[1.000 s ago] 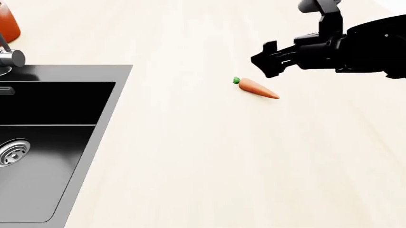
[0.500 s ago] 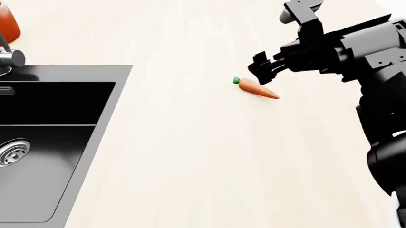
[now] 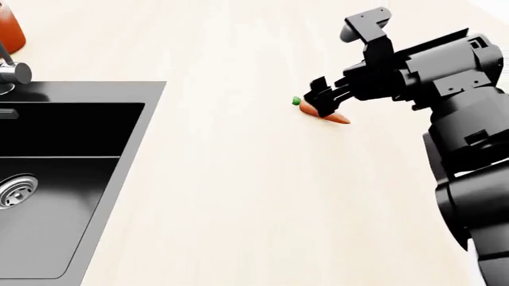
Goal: Place the two vegetables and bowl onto the tray for setting up a vegetable dip station.
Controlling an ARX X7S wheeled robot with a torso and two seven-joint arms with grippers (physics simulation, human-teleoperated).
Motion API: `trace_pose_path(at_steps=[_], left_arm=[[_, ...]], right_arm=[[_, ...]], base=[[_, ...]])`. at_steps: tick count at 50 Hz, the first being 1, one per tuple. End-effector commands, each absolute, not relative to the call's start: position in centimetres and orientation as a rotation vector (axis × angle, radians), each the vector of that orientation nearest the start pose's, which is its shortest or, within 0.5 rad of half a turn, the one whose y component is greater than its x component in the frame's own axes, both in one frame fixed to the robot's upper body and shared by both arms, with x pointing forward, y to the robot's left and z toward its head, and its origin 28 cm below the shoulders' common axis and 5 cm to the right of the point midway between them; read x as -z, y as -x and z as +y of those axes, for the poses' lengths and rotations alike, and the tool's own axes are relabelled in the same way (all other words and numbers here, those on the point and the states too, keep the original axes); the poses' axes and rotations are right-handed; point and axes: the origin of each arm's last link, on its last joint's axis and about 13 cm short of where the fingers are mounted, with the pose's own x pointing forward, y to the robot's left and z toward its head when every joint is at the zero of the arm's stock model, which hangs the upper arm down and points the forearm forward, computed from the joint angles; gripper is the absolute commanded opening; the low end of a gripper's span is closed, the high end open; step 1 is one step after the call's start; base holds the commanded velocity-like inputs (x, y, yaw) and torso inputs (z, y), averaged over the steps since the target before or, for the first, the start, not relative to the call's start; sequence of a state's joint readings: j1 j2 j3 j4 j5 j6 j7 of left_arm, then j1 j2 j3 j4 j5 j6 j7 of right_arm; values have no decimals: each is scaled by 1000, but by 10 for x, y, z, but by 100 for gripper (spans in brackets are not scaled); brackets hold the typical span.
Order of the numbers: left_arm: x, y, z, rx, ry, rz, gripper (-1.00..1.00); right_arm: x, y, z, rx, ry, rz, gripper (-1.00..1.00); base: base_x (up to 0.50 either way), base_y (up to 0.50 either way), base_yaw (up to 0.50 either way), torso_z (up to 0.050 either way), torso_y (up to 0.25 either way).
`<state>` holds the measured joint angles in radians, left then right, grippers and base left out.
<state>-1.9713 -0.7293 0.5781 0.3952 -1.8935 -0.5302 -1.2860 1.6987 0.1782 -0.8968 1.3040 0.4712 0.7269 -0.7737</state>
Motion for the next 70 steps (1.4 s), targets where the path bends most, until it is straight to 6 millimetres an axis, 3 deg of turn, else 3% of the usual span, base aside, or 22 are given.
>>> trace_pose_path(at_steps=[1, 31, 48, 66, 67, 70], left_arm=[[-469, -145, 206, 132, 297, -618, 100], [-469, -145, 206, 132, 296, -614, 100], [-470, -144, 205, 136, 296, -616, 100], [-471, -144, 206, 134, 300, -617, 100], [-471, -144, 206, 133, 301, -617, 100], [-471, -144, 206, 132, 302, -620, 100]], right_arm=[[-295, -416, -165, -583, 203, 564, 100], [-266, -417, -163, -584, 193, 615, 100], [-264, -417, -165, -573, 206, 624, 100], [-249, -417, -162, -586, 185, 646, 100], [-250, -417, -161, -586, 185, 642, -100], [-252, -417, -161, -588, 177, 631, -100]], base=[[0, 0, 0, 0, 0], [0, 0, 0, 0, 0], [0, 0, 0, 0, 0], [0, 0, 0, 0, 0], [0, 0, 0, 0, 0], [0, 0, 0, 0, 0]])
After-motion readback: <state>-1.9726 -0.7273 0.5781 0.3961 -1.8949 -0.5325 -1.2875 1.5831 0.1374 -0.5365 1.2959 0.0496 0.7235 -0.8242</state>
